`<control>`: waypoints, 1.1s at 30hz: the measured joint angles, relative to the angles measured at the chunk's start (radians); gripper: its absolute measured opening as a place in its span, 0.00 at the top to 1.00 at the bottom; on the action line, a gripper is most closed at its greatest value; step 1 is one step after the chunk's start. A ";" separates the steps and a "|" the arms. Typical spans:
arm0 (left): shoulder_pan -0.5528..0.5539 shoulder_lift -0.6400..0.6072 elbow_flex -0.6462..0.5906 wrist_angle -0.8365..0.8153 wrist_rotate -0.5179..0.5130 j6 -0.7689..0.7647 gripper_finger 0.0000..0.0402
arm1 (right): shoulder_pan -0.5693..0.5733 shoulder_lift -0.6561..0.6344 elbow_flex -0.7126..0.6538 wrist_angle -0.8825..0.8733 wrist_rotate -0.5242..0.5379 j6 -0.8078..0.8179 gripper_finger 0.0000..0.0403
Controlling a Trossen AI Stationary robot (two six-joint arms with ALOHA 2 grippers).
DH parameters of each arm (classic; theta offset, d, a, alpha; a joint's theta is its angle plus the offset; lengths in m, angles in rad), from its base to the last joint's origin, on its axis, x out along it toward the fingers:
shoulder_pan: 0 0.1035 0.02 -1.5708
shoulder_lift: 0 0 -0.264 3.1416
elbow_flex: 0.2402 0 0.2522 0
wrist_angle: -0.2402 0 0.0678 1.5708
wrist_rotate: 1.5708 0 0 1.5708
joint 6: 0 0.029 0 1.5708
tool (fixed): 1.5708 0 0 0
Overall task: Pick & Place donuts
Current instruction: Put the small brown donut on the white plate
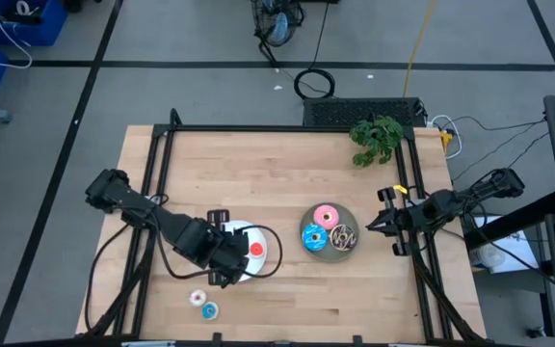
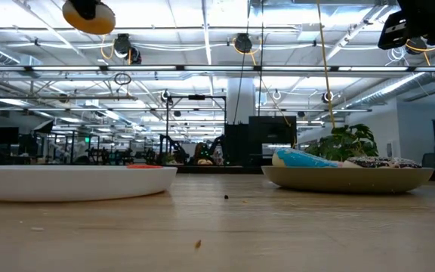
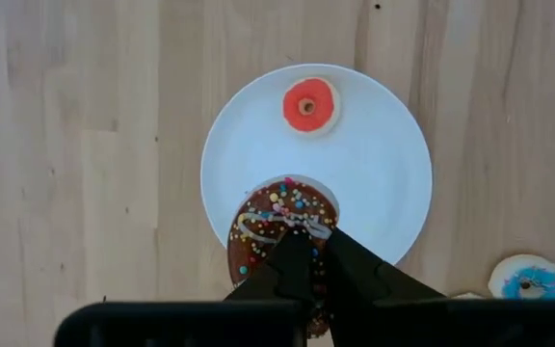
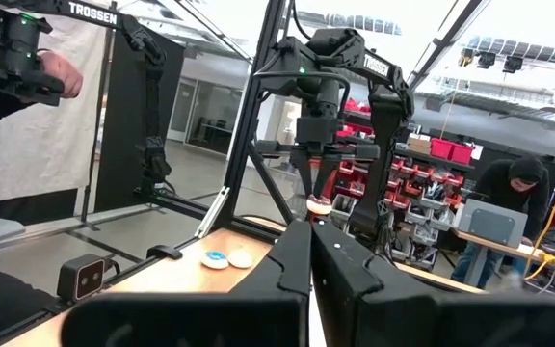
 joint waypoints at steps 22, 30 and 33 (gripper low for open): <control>0.017 0.000 -0.011 0.026 -0.013 -0.030 0.94 | 0.000 0.000 0.000 -0.005 0.000 0.000 1.00; 0.071 0.000 -0.199 0.216 -0.002 -0.018 0.98 | 0.000 0.000 0.000 -0.005 0.000 0.000 1.00; 0.103 0.000 -0.297 0.314 0.033 0.000 0.95 | 0.000 0.000 0.000 -0.005 0.000 0.000 1.00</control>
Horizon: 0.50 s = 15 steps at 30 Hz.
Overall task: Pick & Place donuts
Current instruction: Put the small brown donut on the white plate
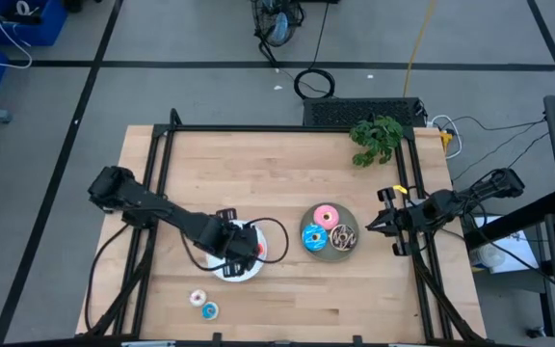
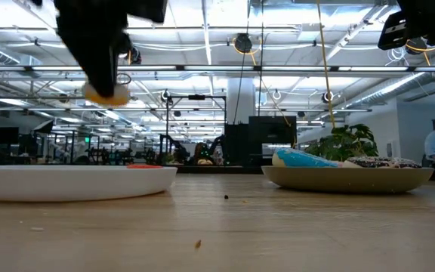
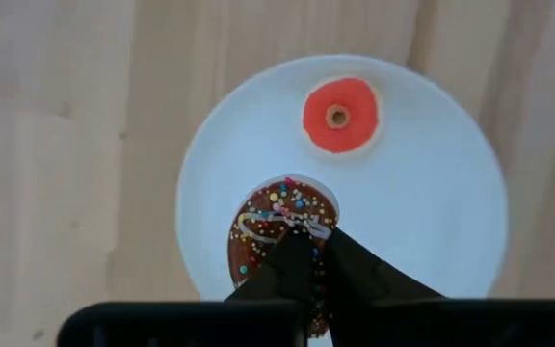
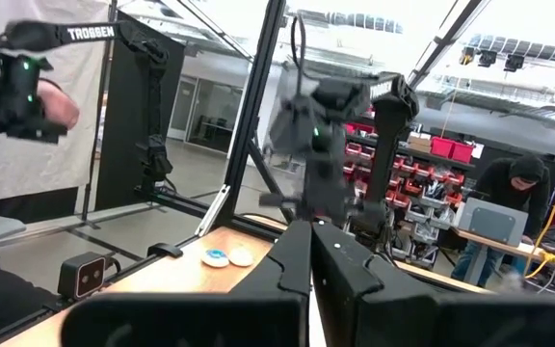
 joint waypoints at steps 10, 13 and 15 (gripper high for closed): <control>0.115 0.000 -0.246 0.264 0.087 0.023 0.97 | 0.000 0.000 0.000 0.000 0.000 -0.003 1.00; 0.139 0.000 -0.296 0.334 0.121 0.004 0.98 | 0.000 0.000 0.000 0.000 0.000 -0.003 1.00; 0.146 0.000 -0.316 0.356 0.124 -0.007 0.95 | 0.000 0.000 0.000 0.000 0.000 -0.003 1.00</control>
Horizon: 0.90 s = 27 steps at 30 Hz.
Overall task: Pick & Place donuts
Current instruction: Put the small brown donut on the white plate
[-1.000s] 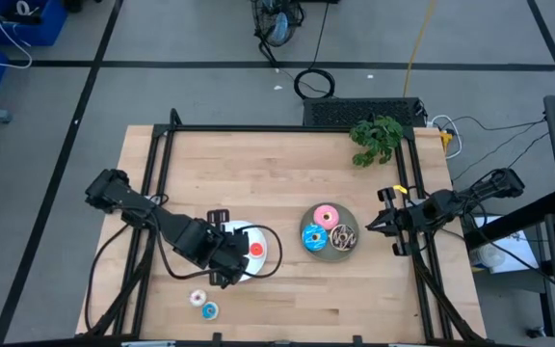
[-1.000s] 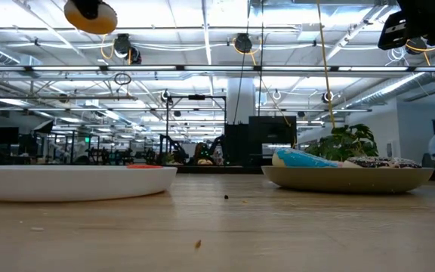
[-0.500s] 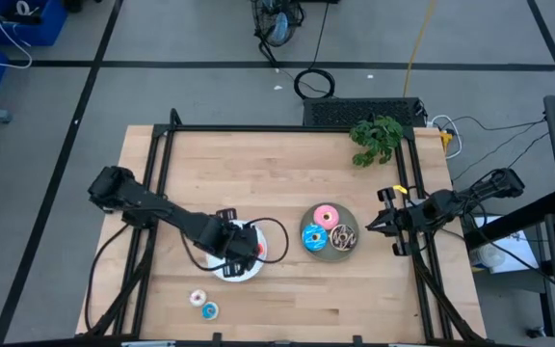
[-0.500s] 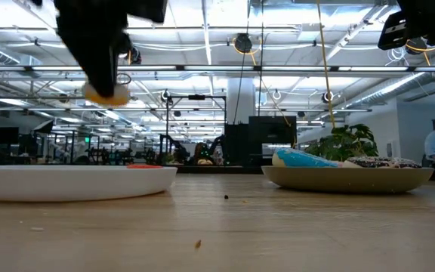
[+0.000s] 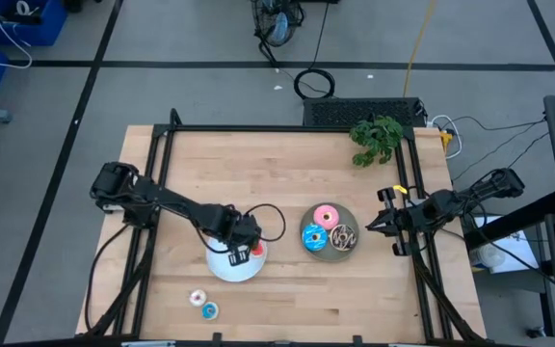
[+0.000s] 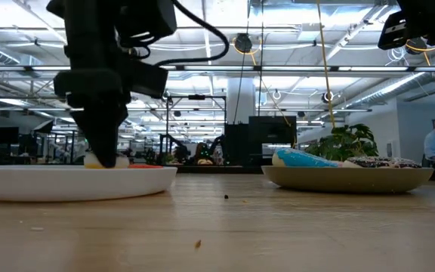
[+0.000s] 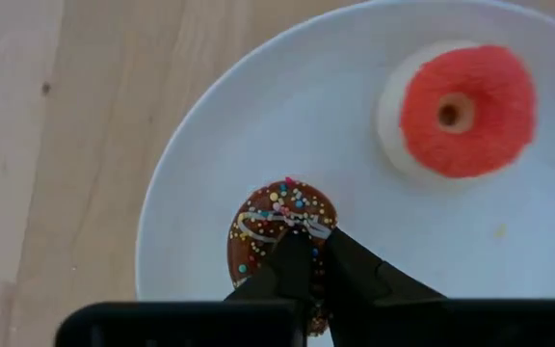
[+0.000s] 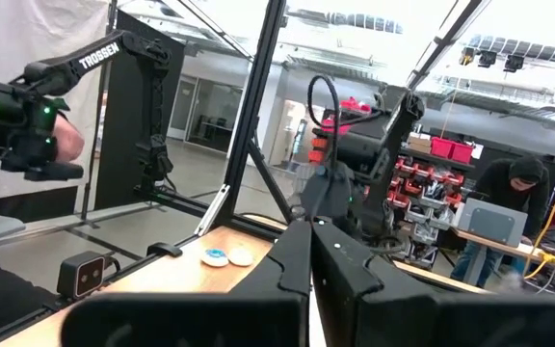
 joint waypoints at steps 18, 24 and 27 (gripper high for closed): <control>-0.002 0.000 -0.047 0.106 0.059 -0.077 0.73 | 0.000 0.000 0.000 -0.001 0.000 0.000 1.00; -0.002 0.000 -0.046 0.099 0.052 -0.102 0.52 | 0.000 0.000 0.000 -0.010 0.000 -0.001 1.00; -0.002 0.000 -0.035 0.080 0.052 -0.100 0.45 | 0.000 0.000 0.000 -0.010 0.000 -0.005 1.00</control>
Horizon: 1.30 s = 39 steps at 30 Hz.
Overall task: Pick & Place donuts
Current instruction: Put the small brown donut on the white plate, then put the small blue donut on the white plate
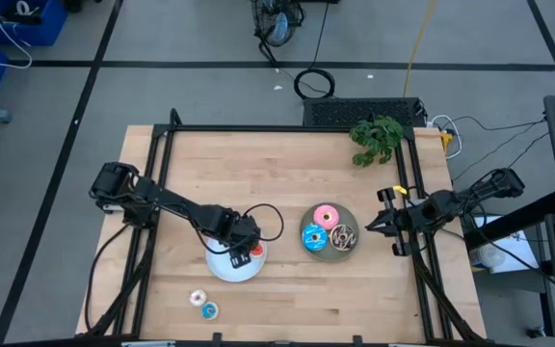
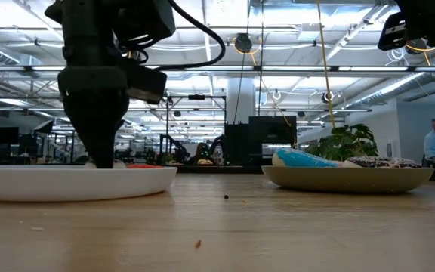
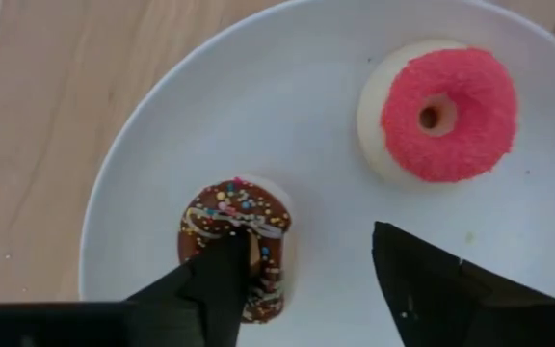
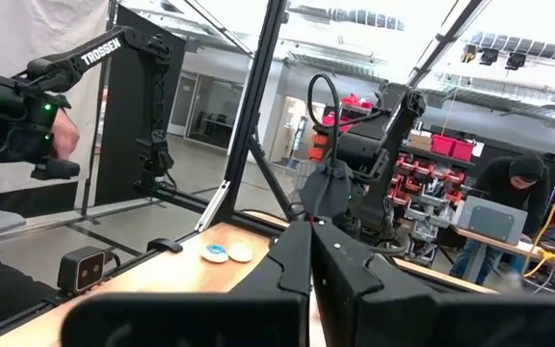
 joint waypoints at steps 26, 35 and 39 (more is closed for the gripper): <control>-0.131 -0.001 0.115 -0.158 -0.183 0.153 0.62 | 0.000 0.000 0.000 -0.006 0.002 0.000 1.00; -0.158 -0.001 0.294 -0.371 -0.052 0.103 0.83 | 0.000 0.000 0.000 -0.006 0.004 -0.008 1.00; -0.211 -0.001 0.483 -0.511 -0.080 0.071 0.98 | 0.000 0.000 0.000 -0.006 0.004 -0.011 1.00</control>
